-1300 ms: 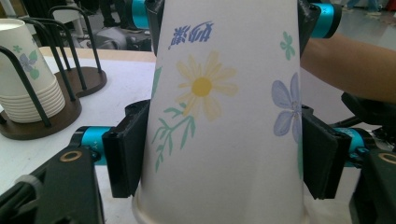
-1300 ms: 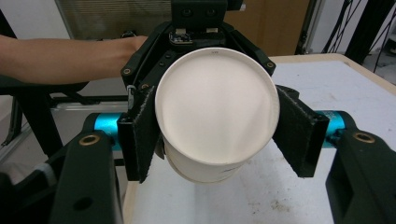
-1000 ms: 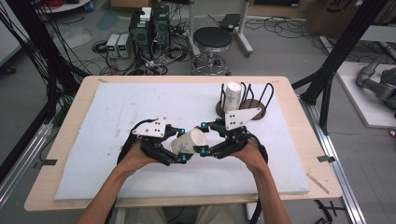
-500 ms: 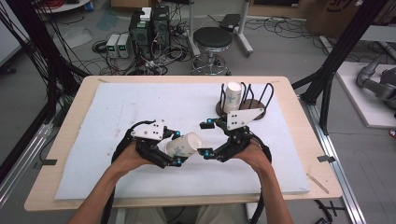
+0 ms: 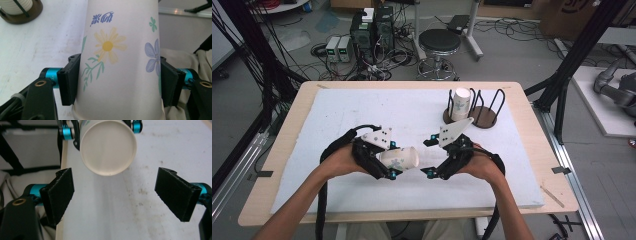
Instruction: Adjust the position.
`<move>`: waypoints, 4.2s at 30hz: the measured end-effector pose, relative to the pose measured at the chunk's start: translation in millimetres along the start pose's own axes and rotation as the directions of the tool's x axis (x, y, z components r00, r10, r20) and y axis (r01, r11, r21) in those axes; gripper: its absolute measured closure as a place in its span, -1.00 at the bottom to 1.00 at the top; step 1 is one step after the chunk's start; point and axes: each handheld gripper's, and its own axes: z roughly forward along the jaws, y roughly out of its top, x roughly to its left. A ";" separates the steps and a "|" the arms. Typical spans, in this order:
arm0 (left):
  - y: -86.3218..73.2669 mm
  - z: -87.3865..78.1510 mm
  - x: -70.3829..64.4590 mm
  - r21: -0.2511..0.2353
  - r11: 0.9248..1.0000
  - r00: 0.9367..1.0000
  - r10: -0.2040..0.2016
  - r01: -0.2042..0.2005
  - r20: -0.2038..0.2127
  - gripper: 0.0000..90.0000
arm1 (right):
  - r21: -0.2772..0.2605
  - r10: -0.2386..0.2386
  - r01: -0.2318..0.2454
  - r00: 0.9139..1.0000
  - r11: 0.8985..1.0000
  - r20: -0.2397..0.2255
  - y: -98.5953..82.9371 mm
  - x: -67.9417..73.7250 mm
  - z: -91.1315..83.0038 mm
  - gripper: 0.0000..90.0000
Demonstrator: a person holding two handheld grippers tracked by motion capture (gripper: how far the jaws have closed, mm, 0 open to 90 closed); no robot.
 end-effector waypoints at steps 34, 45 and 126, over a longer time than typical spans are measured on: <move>24.5 17.6 3.7 0.141 0.989 0.999 0.032 -0.033 0.011 -0.34 | 0.261 -0.061 0.073 0.997 0.963 -0.053 31.9 -6.3 23.9 -0.63; 24.2 20.1 2.1 0.141 0.989 0.999 0.036 -0.037 0.012 -0.34 | 0.262 -0.073 0.088 0.995 0.961 -0.066 37.7 -2.9 29.6 -0.22; -48.5 24.1 -9.9 -0.560 0.821 0.991 -0.130 0.116 0.014 -0.82 | -0.366 0.046 -0.059 0.998 0.929 -0.044 -54.3 3.6 20.9 -0.17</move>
